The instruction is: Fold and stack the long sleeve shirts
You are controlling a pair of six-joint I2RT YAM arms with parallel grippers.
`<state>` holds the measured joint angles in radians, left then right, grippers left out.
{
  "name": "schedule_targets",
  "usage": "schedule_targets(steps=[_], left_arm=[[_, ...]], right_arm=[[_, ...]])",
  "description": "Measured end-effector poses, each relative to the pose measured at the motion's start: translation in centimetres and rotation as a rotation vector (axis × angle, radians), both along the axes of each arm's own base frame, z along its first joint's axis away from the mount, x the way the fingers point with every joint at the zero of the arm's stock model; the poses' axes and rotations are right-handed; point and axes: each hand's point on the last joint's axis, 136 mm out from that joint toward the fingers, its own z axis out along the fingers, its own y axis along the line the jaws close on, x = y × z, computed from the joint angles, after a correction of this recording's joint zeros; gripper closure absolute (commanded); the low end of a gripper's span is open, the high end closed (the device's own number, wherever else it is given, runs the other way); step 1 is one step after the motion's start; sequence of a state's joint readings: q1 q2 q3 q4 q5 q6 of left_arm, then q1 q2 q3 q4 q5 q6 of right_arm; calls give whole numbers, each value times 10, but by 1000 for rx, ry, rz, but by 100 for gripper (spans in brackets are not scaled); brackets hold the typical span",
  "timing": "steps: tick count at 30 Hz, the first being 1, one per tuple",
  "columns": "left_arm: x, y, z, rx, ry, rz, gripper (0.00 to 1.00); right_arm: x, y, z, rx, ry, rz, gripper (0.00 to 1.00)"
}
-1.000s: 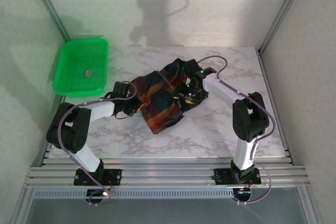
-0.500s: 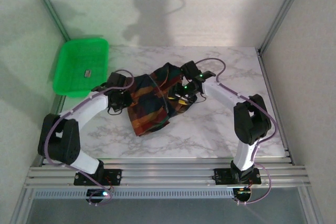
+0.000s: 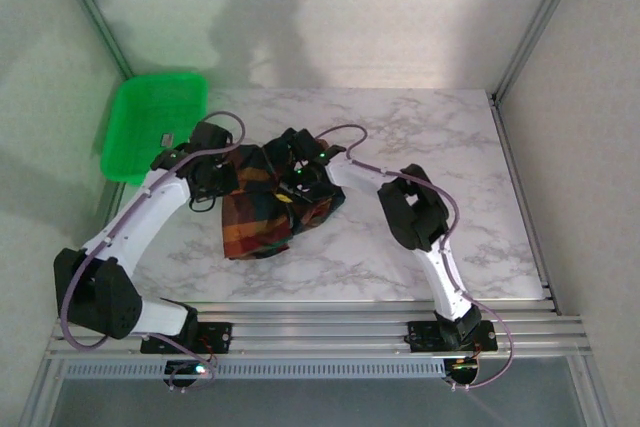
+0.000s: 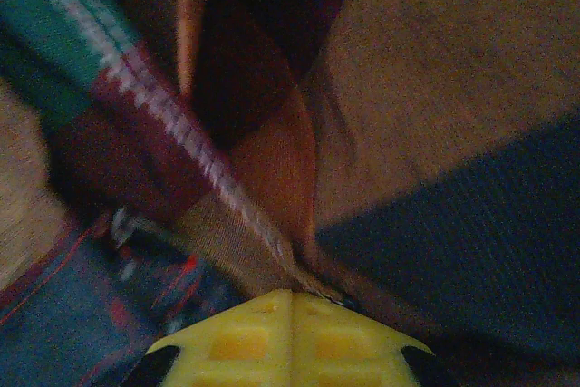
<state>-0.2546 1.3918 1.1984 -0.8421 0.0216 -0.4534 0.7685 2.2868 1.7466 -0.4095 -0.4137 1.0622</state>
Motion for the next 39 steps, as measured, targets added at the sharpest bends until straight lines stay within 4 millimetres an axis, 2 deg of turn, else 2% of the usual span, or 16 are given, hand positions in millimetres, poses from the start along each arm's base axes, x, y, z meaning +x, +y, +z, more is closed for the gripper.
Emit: schedule_targets(steps=[3, 8, 13, 16, 18, 20, 23, 27, 30, 33, 39], left_arm=[[11, -3, 8, 2, -12, -13, 100], [30, -13, 20, -7, -31, -48, 100], [43, -38, 24, -54, -31, -119, 100], [42, -53, 17, -82, -7, -161, 100], [41, -60, 12, -87, 8, -181, 100], [41, -65, 10, -98, 12, -193, 100], [43, -69, 9, -110, 2, -202, 100], [44, -74, 5, -114, -1, -215, 100], [43, -80, 5, -118, -9, -230, 100], [42, -85, 4, -122, -9, -243, 100], [39, -86, -1, -121, 0, -247, 100]], right_arm=[[0, 16, -16, 5, 35, -16, 100], [-12, 34, -18, 39, 66, -51, 100], [-46, 52, -17, 106, 111, -138, 100], [-67, 61, -15, 137, 135, -191, 100], [-74, 61, -13, 156, 149, -225, 100], [-70, 56, -11, 167, 160, -267, 100], [-49, 44, -8, 185, 169, -332, 100], [-13, 17, -7, 193, 169, -413, 100], [-1, -4, -4, 172, 173, -453, 98], [2, -14, 3, 156, 164, -453, 97], [-4, -18, 16, 94, 155, -377, 95]])
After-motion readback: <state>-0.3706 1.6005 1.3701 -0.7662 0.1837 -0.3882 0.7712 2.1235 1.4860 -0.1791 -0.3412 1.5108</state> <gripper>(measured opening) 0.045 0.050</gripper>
